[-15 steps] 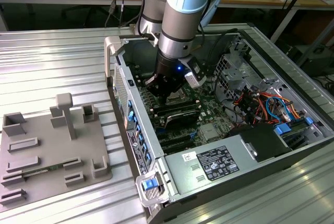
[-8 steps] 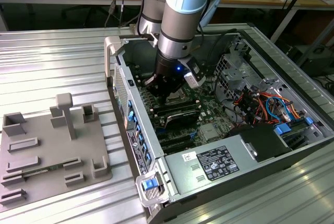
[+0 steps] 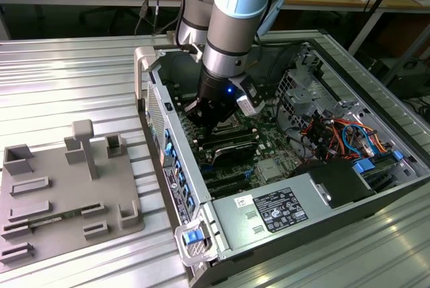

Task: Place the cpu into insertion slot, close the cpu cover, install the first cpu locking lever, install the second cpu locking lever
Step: 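Install the second cpu locking lever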

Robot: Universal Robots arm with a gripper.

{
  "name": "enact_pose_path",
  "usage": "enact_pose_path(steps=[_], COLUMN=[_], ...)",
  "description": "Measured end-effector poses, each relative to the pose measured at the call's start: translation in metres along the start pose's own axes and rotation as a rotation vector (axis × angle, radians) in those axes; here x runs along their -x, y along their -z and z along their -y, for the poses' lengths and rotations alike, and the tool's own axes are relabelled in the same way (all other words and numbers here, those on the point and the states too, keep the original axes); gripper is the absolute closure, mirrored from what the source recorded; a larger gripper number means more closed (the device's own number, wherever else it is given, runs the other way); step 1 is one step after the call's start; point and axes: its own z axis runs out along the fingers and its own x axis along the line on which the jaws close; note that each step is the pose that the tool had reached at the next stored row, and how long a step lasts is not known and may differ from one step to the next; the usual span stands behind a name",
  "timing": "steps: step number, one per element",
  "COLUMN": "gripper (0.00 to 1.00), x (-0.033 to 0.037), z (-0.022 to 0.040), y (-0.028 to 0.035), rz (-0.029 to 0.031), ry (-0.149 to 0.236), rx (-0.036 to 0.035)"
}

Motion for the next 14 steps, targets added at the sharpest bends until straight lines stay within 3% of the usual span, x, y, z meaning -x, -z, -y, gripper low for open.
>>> enact_pose_path(steps=[14], gripper=[0.89], x=[0.0001], z=[0.0], y=[-0.0002], rz=[0.0005], ry=[0.0], rx=[0.0006])
